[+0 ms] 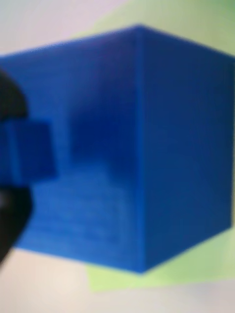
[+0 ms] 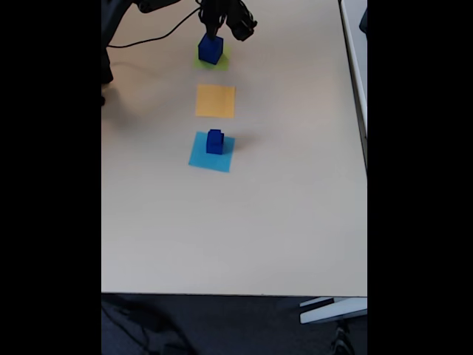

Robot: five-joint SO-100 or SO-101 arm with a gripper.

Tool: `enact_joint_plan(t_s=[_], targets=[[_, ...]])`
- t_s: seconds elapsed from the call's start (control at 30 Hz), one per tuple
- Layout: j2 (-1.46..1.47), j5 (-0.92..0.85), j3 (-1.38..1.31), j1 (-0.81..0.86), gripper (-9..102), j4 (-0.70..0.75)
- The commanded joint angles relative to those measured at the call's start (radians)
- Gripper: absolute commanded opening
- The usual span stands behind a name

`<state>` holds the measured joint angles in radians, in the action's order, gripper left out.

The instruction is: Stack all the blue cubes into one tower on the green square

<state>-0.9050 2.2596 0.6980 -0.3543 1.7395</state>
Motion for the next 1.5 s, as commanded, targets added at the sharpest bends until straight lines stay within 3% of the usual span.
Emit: enact_joint_plan(t_s=[0.0, 0.7, 0.93, 1.1, 1.33, 1.47], targets=[[-0.049, 0.012, 0.002, -0.006, 0, 0.009], [-0.048, 0.003, 0.005, -0.008, 10, -0.003], [-0.052, -0.038, 0.003, -0.003, 20, -0.038], [-0.06, -0.083, -0.031, 0.011, 17, -0.058], [-0.067, -0.143, -0.08, 0.038, 2, -0.058], [-0.081, -0.176, -0.08, 0.054, 0, -0.06]])
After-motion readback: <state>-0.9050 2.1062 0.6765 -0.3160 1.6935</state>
